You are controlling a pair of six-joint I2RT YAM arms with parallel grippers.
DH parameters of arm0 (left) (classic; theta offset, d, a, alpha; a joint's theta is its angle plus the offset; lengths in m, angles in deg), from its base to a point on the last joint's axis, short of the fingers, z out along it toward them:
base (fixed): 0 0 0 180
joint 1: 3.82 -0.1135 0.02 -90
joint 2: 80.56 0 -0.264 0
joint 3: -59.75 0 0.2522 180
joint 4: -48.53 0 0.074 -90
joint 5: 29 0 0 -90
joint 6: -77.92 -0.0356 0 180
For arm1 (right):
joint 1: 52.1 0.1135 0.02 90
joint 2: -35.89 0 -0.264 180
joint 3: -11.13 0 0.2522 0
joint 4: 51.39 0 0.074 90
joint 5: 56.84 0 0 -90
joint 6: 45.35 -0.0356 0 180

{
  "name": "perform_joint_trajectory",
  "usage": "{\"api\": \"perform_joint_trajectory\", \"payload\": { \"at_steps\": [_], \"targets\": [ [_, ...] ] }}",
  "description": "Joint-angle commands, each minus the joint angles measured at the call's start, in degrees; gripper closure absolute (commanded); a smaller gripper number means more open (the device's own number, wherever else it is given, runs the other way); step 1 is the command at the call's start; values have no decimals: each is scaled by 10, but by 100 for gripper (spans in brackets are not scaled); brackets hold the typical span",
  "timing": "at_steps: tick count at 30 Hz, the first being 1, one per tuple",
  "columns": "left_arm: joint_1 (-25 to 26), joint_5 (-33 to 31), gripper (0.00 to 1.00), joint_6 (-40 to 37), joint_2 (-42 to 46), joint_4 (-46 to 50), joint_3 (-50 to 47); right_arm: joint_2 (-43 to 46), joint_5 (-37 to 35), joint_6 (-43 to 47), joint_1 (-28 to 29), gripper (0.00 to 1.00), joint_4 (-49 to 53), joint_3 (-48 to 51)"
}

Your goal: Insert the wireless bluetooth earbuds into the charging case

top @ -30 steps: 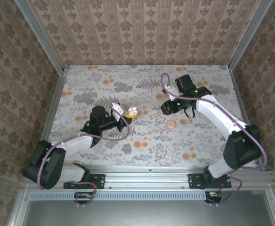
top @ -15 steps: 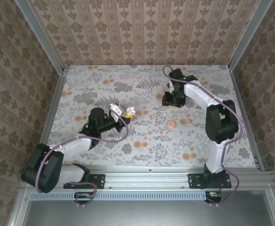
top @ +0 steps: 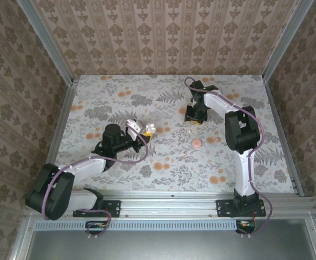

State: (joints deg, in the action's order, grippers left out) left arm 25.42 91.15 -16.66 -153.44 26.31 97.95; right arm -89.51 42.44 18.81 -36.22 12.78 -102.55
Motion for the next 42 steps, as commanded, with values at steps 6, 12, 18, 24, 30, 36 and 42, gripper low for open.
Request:
{"api": "perform_joint_trajectory", "payload": {
  "at_steps": [6, 12, 18, 24, 30, 36, 42],
  "targets": [
    [-3, 2, 89, 2, -12, -15, 6, -21, 21, -24, 0, 65, 8, 0],
    [-5, 4, 90, 9, -18, -27, 4, -22, 26, -26, 5, 67, 9, 6],
    [-6, 1, 89, 9, -12, -26, 1, -24, 28, -26, 9, 68, 12, 8],
    [-7, -11, 89, 0, -4, -20, -3, -25, 35, -29, 14, 68, 11, 7],
    [-8, -12, 89, -1, 2, -17, -3, -23, 39, -29, 20, 69, 14, 7],
    [-8, -16, 89, -3, 9, -13, -6, -22, 54, -28, 29, 70, 7, 10],
    [-8, -14, 89, -3, 9, -13, -5, -21, 61, -23, 39, 71, 12, 11]
  ]
}}
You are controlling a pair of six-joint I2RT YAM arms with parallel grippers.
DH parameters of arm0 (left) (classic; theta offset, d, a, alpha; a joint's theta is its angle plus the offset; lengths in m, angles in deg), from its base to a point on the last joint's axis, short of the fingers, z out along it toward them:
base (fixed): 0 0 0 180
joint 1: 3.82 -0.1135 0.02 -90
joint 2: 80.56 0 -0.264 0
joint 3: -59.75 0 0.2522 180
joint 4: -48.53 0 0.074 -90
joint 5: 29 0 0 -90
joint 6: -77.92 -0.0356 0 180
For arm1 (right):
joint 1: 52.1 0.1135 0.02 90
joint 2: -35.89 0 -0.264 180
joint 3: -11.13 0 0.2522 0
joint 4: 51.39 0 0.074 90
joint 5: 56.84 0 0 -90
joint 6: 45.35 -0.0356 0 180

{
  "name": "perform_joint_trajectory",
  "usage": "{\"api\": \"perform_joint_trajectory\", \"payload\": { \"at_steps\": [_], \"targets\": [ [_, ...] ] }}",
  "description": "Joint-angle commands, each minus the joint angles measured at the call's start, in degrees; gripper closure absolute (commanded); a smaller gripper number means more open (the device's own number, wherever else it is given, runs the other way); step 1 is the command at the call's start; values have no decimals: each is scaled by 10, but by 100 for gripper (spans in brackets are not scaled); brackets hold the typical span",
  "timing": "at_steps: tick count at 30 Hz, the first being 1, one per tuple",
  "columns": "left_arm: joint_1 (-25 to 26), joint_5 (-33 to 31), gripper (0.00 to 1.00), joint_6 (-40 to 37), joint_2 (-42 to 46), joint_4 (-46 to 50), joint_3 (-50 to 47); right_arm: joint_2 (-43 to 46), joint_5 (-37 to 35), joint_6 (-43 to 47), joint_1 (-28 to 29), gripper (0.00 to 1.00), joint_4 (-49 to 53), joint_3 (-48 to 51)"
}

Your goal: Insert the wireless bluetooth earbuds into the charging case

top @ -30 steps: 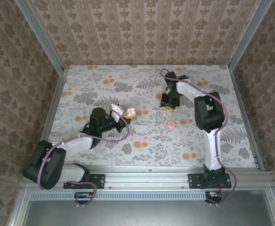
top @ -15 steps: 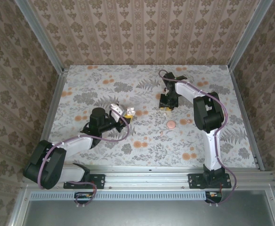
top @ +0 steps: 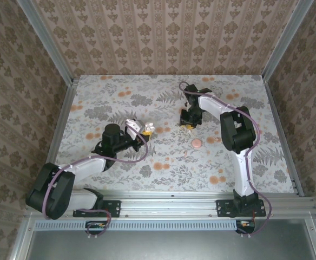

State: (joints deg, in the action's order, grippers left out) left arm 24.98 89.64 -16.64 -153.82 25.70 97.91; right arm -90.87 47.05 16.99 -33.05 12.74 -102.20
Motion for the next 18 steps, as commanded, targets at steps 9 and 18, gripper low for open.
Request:
{"api": "perform_joint_trajectory", "payload": {
  "at_steps": [9, 18],
  "targets": [
    [-4, 3, 90, -1, 12, -9, -5, 25, -4, 3, 15, 71, 30, 7],
    [-4, 5, 89, -10, 14, -1, -3, 27, -73, 5, -8, 68, 86, -34]
  ]
}}
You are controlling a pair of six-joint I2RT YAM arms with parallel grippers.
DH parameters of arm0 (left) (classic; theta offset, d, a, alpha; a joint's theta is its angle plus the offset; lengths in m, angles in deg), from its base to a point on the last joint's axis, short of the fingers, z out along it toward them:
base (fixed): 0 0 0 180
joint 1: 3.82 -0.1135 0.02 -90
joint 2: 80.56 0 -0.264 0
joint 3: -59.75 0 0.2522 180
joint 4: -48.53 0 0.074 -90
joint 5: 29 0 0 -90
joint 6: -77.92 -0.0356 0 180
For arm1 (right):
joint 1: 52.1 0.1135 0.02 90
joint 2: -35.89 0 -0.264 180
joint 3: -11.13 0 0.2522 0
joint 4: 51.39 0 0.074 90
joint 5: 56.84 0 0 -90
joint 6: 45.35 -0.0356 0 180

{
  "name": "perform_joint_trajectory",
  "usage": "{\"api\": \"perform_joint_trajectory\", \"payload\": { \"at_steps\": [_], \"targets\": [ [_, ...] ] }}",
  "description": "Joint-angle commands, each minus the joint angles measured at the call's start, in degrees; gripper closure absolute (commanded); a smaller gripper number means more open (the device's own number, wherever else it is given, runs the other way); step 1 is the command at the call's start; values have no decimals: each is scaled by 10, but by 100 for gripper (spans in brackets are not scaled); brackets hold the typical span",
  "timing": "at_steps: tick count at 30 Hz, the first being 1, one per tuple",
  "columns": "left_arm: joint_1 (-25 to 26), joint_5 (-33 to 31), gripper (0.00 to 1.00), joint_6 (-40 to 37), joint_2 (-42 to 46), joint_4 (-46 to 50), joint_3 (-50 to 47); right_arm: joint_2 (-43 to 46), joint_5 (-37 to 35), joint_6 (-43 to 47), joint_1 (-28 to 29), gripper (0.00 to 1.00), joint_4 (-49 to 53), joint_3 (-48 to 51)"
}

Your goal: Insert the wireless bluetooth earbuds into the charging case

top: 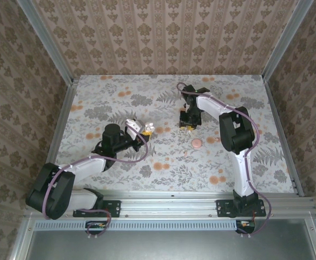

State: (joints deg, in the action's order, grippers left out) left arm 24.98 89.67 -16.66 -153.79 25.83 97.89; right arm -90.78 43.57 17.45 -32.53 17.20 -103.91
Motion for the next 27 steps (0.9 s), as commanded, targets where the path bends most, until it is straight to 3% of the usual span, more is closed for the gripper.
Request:
{"api": "perform_joint_trajectory", "payload": {
  "at_steps": [1, 27],
  "targets": [
    [-4, 6, 89, -10, 16, -2, -3, 26, -37, 0, -17, 68, 41, -17],
    [-4, 13, 89, -23, 25, 17, 7, -31, 20, 8, -27, 70, 18, -41]
  ]
}}
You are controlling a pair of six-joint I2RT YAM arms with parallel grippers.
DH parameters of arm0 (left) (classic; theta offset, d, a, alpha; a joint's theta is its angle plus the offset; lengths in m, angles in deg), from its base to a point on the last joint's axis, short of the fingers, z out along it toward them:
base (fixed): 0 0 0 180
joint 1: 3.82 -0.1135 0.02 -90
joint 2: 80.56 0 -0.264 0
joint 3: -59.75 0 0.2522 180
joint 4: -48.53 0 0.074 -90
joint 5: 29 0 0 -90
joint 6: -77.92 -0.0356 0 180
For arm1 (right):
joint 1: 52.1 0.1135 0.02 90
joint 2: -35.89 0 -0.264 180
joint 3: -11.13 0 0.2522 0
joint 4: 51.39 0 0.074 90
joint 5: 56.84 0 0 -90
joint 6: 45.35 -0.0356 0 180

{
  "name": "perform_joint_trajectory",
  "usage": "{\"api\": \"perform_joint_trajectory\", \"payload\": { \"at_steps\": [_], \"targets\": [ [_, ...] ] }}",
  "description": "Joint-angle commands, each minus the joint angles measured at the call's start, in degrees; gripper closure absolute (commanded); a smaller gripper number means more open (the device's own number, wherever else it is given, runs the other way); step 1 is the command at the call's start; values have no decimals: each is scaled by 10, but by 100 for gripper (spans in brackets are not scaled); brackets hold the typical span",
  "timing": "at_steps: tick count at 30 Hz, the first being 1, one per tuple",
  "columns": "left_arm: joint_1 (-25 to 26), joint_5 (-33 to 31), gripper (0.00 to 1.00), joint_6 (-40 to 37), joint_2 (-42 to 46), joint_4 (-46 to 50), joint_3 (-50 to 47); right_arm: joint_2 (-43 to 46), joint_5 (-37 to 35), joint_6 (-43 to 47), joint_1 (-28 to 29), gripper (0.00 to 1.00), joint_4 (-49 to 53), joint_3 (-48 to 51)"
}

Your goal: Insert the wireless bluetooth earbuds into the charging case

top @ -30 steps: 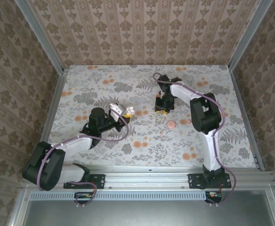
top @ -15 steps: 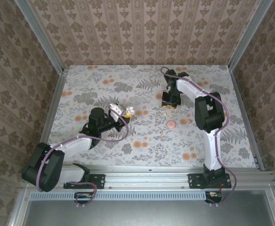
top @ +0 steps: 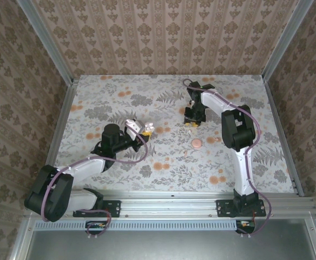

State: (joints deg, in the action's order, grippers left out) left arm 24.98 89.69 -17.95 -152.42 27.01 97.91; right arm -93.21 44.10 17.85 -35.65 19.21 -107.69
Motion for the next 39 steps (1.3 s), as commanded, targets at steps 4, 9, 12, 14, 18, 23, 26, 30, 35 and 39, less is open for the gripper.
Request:
{"api": "perform_joint_trajectory", "payload": {
  "at_steps": [4, 9, 12, 14, 18, 23, 26, 30, 35, 39],
  "targets": [
    [-4, 14, 90, -10, 13, 8, 7, -10, 19, 2, 7, 71, -11, 4],
    [-4, 13, 90, -13, 20, 17, 8, -11, 22, 1, 7, 72, -19, 15],
    [-4, 11, 90, -14, 22, 20, 8, -14, 25, 0, 9, 72, -22, 19],
    [-4, 11, 90, -14, 22, 20, 8, -15, 27, 0, 10, 72, -23, 20],
    [-4, 11, 90, -15, 22, 21, 8, -17, 32, 0, 13, 72, -26, 24],
    [-4, 12, 90, -14, 21, 20, 8, -18, 40, 3, 19, 72, -25, 24],
    [-4, 12, 89, -15, 21, 21, 8, -17, 47, 8, 21, 73, -23, 24],
    [-3, 12, 90, -14, 21, 19, 8, -14, 53, 18, 27, 73, -13, 24],
    [-3, 12, 89, -13, 20, 18, 7, -8, 53, 34, 36, 74, 9, 29],
    [-2, 14, 89, -12, 21, 15, 7, -1, 41, 49, 42, 74, 28, 40]
  ]
}}
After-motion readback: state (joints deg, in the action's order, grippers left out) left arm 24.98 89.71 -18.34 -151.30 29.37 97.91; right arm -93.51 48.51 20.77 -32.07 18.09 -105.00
